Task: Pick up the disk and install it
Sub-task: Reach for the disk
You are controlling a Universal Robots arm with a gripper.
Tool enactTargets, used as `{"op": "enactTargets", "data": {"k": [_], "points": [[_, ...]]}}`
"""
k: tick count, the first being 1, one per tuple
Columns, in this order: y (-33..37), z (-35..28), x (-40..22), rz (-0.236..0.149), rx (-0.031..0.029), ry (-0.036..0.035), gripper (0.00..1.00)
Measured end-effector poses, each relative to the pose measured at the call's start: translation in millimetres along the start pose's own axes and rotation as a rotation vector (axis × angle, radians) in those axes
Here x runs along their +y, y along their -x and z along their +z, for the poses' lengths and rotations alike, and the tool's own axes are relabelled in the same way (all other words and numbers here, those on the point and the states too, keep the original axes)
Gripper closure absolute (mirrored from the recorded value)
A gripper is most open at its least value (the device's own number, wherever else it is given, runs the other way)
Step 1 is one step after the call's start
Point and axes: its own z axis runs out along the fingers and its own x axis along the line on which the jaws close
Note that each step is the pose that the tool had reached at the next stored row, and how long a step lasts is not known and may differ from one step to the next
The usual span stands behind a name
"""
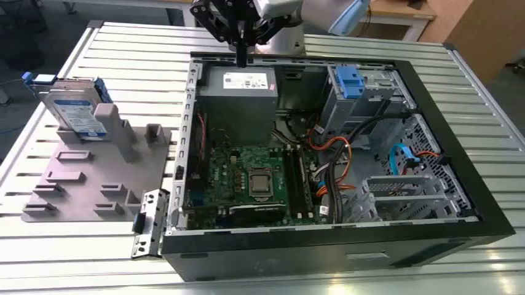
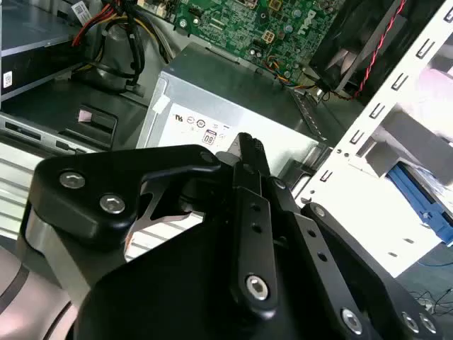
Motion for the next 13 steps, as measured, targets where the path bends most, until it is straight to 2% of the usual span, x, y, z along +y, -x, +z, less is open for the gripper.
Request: {"op": "enactTargets", "data": {"k": [13], "points": [[-4.3, -0.1, -0.3, 0.0, 0.0, 0.0, 0.89]]}}
